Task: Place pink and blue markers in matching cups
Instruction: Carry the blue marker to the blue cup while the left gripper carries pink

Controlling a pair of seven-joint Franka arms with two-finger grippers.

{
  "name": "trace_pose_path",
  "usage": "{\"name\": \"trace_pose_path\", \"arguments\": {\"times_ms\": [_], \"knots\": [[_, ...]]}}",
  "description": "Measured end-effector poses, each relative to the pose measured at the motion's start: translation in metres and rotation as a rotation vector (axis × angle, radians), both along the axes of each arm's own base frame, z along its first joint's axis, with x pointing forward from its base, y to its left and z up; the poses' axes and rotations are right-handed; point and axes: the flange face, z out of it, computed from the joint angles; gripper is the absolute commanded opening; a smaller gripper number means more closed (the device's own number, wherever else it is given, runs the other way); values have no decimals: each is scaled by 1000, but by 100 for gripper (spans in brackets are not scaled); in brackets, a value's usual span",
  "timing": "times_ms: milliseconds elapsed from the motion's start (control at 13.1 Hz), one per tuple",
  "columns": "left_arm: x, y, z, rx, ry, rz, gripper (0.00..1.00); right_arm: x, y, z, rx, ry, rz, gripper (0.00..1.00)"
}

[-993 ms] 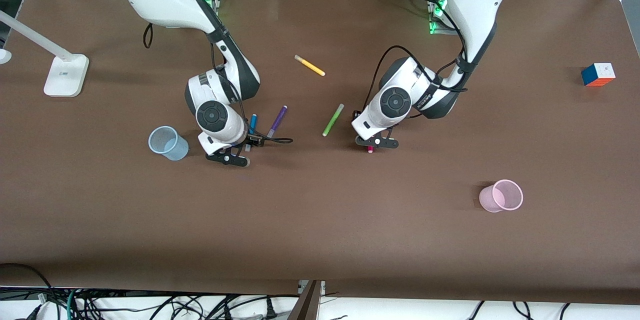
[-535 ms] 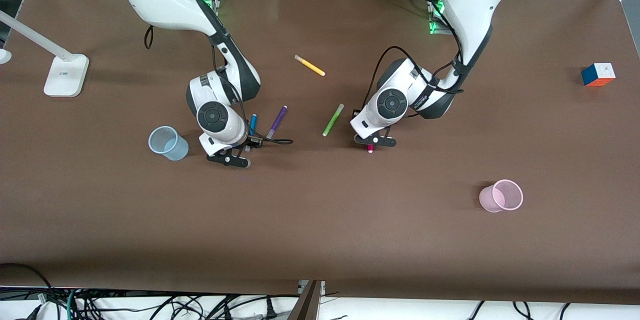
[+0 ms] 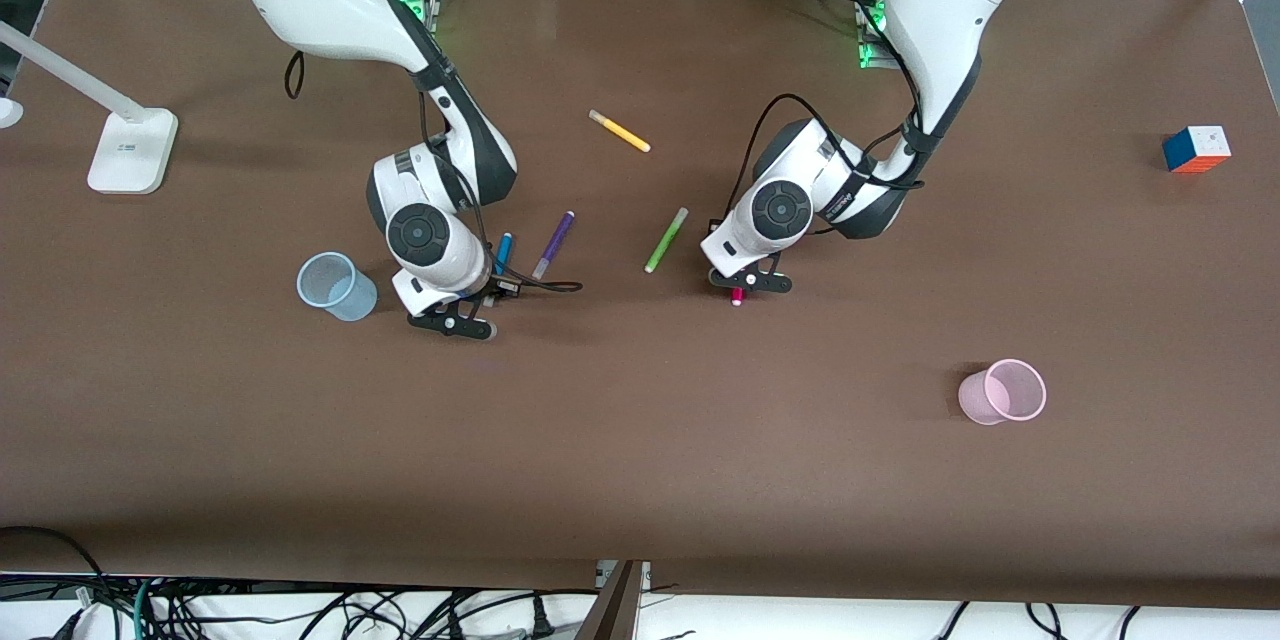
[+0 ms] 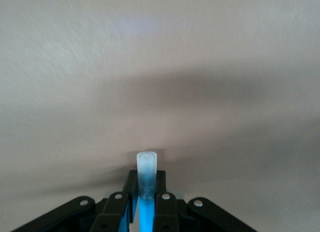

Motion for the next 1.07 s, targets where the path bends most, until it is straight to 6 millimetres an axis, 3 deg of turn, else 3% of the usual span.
{"name": "trace_pose_path", "arguments": {"times_ms": [306, 688, 840, 1069], "knots": [[2, 6, 7, 54, 73, 1, 0, 32, -43, 58, -6, -53, 198, 0], [33, 33, 57, 219, 178, -94, 0, 53, -110, 139, -20, -28, 573, 0], [51, 58, 77, 236, 223, -128, 0, 57, -130, 163, -10, -37, 707, 0], [91, 131, 99, 224, 256, -116, 0, 61, -160, 178, 58, -55, 870, 0]]}}
